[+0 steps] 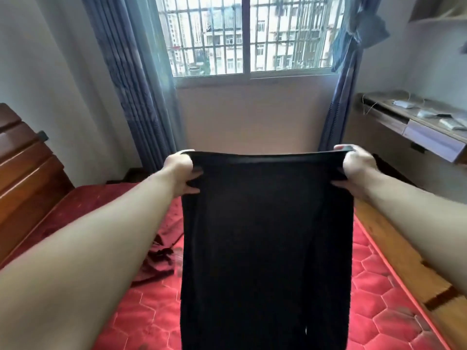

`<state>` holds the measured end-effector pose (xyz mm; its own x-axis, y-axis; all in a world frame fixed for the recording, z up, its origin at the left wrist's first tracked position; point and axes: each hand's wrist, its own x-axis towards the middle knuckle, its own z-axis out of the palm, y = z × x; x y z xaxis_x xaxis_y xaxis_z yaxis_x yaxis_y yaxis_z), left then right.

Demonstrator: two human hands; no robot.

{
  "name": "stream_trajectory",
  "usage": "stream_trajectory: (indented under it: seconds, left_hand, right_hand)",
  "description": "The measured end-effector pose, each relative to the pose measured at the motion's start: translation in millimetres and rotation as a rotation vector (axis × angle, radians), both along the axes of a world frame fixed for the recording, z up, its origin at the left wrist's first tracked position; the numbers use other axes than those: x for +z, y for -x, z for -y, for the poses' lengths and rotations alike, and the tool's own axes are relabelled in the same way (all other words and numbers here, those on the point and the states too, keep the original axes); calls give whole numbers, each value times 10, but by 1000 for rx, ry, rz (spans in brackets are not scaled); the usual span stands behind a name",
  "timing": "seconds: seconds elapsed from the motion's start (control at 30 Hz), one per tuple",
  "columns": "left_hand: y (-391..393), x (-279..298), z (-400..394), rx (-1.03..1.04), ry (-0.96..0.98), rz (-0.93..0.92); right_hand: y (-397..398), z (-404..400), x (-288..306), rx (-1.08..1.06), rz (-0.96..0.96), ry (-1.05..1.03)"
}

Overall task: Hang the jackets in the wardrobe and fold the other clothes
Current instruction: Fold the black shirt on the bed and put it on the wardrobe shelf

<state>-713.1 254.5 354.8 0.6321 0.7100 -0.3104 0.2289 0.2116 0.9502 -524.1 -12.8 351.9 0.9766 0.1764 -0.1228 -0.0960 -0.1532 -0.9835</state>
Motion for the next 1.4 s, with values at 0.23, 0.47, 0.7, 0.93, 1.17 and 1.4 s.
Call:
stream_trajectory:
  seconds: [0.23,0.47,0.7,0.93,1.17,1.4]
  left_hand:
    - [-159,772,-166,105,-557,250]
    - [315,-517,35,-130,-1250,-531]
    - [817,-3071,733,-545,-926,-1011]
    - [1824,-5239,1716,-789,-798,-1250]
    - [2523,-5748,2208,-846,-781,-1343]
    - [2549,-5542,2312,-1136,-748,-1414]
  right_hand:
    - [-177,-186,918,-178,693,63]
    - [188,259,-302,231,843,586]
    - [729,837,-2903,541,352,1161]
    - [1686,1673,-5103,896,134,1438]
    - [2438,2227,-5652,1000,210,1665]
    - [2408,2090,-5447,1160,-61,1685]
